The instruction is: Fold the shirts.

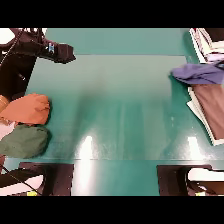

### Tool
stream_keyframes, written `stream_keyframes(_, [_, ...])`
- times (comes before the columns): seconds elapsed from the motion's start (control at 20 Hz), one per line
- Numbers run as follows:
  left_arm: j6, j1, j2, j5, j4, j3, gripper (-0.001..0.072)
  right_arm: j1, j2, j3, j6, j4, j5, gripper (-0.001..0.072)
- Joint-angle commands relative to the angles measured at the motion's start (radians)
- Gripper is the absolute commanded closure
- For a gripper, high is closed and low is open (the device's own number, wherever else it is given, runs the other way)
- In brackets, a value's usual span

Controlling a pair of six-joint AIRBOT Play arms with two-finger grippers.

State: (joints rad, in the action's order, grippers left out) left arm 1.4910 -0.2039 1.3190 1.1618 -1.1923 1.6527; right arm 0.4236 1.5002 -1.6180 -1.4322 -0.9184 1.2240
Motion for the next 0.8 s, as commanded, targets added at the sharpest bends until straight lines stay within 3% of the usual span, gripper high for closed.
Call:
stream_keyframes(0.0, [0.005, -0.008, 0.0, -0.01, 0.003, 0.0, 0.0683, 0.113, -0.01, -0.001, 0.008, 0.047, -0.014, 0.0692])
stream_keyframes(0.15, [0.005, -0.008, 0.0, -0.009, 0.003, 0.0, 0.0682, 0.136, -0.011, -0.05, 0.043, 0.169, -0.009, 0.0693])
stream_keyframes(0.35, [0.004, -0.008, 0.0, -0.006, 0.003, 0.0, 0.0683, 0.157, -0.025, -0.202, 0.043, 0.153, 0.12, 0.0693])
stream_keyframes(0.5, [0.001, -0.008, 0.0, 0.002, 0.003, 0.0, 0.0682, 0.183, -0.09, -0.196, 0.028, 0.021, 0.167, 0.0693])
stream_keyframes(0.75, [-0.006, -0.008, 0.0, 0.002, -0.001, 0.0, 0.0682, 0.28, -0.235, 0.035, 0.026, -0.156, 0.204, 0.0692])
